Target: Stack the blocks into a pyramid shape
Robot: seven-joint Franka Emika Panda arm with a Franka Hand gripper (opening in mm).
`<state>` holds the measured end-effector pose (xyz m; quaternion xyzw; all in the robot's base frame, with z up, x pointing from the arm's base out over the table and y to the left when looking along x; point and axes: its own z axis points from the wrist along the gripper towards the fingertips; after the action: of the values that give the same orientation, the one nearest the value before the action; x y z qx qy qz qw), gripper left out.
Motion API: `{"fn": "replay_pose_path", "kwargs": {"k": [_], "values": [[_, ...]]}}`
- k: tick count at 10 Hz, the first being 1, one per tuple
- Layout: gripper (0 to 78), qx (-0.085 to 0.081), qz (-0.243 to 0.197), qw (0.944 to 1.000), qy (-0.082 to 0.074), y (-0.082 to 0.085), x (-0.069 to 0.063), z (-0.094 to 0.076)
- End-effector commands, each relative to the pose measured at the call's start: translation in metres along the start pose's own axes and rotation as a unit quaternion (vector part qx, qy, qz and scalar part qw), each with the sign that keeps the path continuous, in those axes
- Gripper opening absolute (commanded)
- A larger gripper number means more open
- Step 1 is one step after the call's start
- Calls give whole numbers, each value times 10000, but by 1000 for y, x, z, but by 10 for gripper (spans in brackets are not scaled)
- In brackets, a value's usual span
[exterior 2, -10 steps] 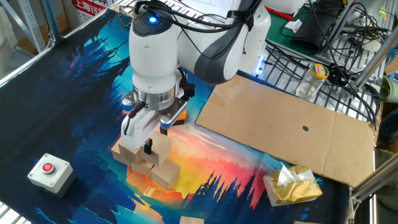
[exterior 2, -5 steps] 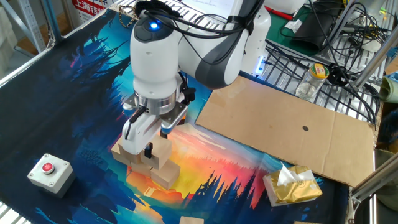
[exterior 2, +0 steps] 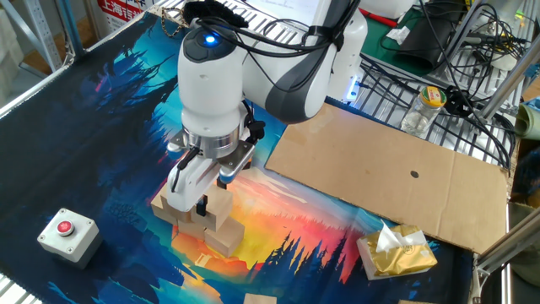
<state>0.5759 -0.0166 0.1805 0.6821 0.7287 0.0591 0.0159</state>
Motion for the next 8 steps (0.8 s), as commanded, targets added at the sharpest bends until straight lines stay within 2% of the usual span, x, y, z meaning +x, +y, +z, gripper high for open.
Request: {"fn": "replay_pose_path", "kwargs": {"k": [1,8], "values": [[13,-17,-8,10000,-52,-4,1,4],[13,-17,-113,9999,-95,-1,1,13]]}}
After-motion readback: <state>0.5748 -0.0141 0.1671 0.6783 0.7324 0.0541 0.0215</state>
